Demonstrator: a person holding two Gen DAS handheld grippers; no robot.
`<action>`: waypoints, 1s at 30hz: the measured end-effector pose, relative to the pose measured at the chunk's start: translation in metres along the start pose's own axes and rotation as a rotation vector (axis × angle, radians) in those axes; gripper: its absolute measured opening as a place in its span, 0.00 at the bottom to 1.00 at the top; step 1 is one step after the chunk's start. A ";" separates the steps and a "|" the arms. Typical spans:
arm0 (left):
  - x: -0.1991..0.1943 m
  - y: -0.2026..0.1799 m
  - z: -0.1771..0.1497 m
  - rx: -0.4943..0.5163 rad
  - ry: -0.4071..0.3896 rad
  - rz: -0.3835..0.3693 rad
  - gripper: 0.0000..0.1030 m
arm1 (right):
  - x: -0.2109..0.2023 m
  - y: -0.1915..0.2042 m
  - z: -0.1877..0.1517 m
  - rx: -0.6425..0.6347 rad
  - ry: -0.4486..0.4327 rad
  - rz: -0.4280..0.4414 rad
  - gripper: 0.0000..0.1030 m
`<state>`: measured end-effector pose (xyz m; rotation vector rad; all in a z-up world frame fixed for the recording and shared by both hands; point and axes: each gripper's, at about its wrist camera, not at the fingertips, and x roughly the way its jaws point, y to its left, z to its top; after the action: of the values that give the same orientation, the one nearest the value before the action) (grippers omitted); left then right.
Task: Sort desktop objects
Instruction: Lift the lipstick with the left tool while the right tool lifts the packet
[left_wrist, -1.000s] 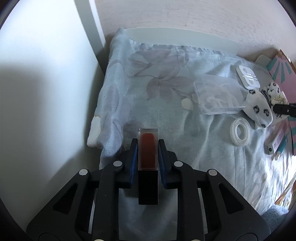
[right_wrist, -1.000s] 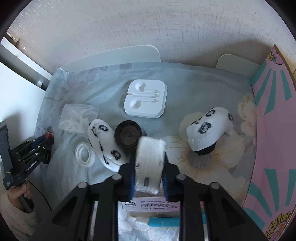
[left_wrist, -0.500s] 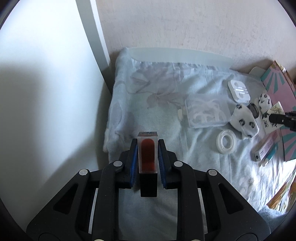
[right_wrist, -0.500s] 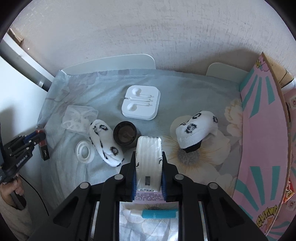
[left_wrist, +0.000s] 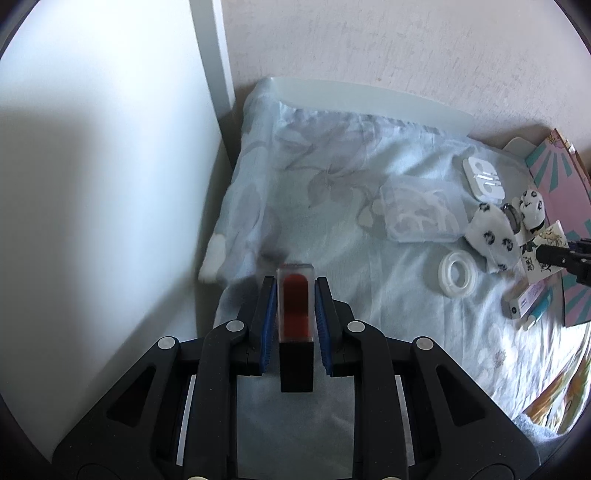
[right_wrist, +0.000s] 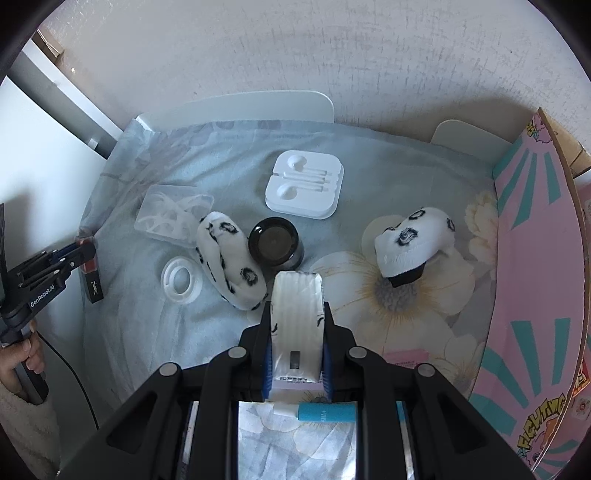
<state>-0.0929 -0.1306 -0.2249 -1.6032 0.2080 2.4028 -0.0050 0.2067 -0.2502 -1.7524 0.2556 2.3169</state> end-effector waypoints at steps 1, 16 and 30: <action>0.001 0.000 -0.003 0.001 0.002 0.002 0.18 | 0.001 0.000 0.000 -0.001 0.002 -0.001 0.18; 0.022 0.000 -0.022 -0.013 0.040 -0.007 0.18 | 0.005 0.003 -0.004 -0.023 0.011 -0.003 0.18; -0.032 -0.020 0.035 0.013 -0.072 -0.055 0.17 | -0.010 -0.004 0.002 -0.031 -0.026 -0.016 0.18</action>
<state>-0.1068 -0.1070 -0.1810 -1.4941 0.1633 2.4077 -0.0032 0.2108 -0.2404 -1.7306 0.2018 2.3426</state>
